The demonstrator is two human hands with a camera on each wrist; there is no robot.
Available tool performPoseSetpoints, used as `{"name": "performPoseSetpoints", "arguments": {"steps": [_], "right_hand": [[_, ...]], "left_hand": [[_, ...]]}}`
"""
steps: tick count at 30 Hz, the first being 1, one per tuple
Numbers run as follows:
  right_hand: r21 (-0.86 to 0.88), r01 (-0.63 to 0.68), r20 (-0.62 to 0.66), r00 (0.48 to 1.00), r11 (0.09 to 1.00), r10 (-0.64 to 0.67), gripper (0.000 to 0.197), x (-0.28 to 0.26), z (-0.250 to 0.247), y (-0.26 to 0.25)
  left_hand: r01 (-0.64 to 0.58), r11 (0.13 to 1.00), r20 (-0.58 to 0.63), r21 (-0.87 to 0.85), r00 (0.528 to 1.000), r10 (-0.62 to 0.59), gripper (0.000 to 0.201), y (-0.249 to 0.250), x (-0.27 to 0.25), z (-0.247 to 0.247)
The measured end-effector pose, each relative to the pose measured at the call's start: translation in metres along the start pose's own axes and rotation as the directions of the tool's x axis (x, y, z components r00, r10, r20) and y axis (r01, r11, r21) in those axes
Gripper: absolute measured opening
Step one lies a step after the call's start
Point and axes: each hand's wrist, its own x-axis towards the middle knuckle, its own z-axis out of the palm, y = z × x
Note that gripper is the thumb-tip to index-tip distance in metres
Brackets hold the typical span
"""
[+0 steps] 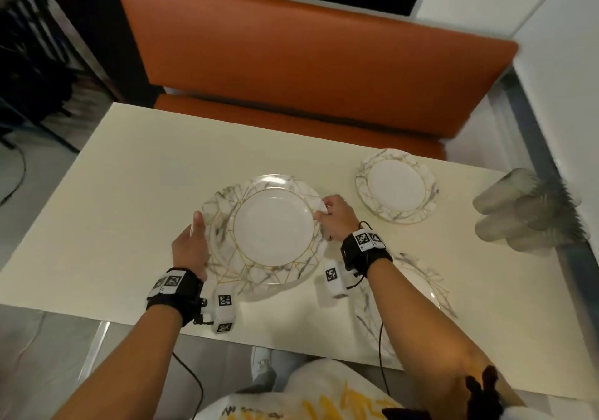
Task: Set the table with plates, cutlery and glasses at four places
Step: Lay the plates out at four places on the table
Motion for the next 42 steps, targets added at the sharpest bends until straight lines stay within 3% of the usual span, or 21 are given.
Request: {"name": "performPoseSetpoints", "arguments": {"steps": [6,9,13,22,29,32,36,42], "right_hand": [[0.167,-0.048,-0.058,0.997,0.985,0.058,0.033,0.085,-0.008,-0.038],[0.205,-0.067,-0.115,0.989,0.976,0.092,0.031,0.120,-0.004,-0.053],[0.157,-0.121,-0.087,0.987,0.980,0.136,0.036,0.158,0.013,-0.058],[0.194,-0.262,0.010,0.964,0.945,0.265,0.038,0.172,0.058,-0.058],[-0.029,-0.220,-0.023,0.975,0.975,0.219,0.014,0.176,0.076,-0.059],[-0.016,-0.221,-0.012,0.975,0.975,0.221,0.005,0.170,0.077,-0.069],[0.131,-0.234,0.042,0.972,0.963,0.231,0.053,0.163,0.080,-0.075],[0.171,-0.219,0.075,0.975,0.961,0.209,0.055,0.161,0.084,-0.080]], "left_hand": [[0.047,0.998,-0.203,-0.044,0.978,-0.055,0.079,0.005,0.026,-0.032],[0.059,0.995,-0.235,-0.075,0.969,-0.075,0.072,0.004,0.033,-0.035],[0.072,0.993,-0.262,-0.091,0.961,-0.093,0.060,-0.001,0.036,-0.037],[0.053,0.997,-0.266,-0.061,0.962,-0.067,0.060,-0.009,0.036,-0.044],[0.004,0.999,-0.266,-0.045,0.964,-0.016,0.056,-0.005,0.030,-0.047],[0.015,0.997,-0.266,-0.080,0.963,-0.036,0.057,-0.006,0.030,-0.049],[-0.005,0.996,-0.259,-0.091,0.966,-0.019,0.053,-0.006,0.027,-0.047],[0.004,0.989,-0.257,-0.145,0.965,-0.042,0.049,-0.010,0.027,-0.052]]}}
